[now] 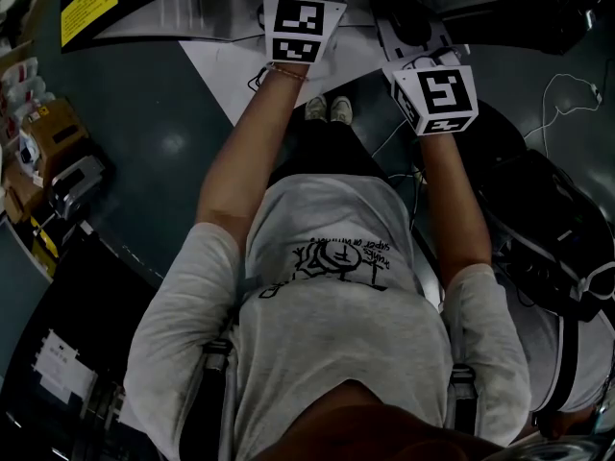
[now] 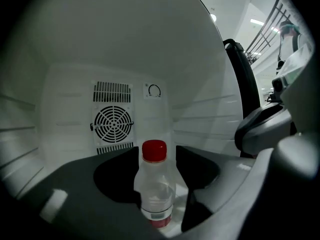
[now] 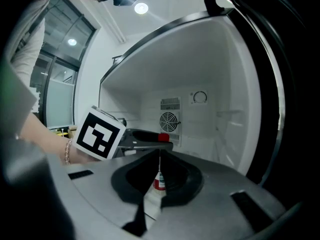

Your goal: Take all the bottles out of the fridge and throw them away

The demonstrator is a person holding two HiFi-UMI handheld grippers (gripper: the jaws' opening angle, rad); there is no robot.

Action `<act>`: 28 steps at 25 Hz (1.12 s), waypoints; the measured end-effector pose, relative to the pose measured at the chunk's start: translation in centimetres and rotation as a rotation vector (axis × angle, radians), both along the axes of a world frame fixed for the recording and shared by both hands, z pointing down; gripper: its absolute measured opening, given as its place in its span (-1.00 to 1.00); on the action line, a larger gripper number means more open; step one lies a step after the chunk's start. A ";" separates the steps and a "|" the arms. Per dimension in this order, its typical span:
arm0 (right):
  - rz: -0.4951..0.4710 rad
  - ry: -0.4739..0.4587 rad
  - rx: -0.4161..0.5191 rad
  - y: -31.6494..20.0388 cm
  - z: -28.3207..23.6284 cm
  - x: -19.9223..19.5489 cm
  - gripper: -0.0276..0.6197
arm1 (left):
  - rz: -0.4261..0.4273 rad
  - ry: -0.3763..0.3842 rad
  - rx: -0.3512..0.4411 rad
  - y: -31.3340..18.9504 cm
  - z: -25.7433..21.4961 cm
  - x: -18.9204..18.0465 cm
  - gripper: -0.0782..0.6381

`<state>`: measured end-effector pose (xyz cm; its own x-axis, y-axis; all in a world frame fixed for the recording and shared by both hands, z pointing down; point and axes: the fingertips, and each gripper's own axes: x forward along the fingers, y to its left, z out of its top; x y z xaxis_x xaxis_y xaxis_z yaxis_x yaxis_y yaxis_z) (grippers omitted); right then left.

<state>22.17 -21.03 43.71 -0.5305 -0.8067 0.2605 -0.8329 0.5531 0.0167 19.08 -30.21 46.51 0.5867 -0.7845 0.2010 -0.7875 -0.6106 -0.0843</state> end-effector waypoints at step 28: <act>0.012 0.001 0.016 -0.3 -0.6 -0.7 -0.89 | 0.024 -0.046 0.025 0.7 -1.5 -1.7 -0.34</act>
<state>21.49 -21.28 43.16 -0.5208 -0.8168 0.2483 -0.8393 0.5430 0.0258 17.38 -29.54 44.99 0.5960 -0.7754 0.2085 -0.7676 -0.6265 -0.1353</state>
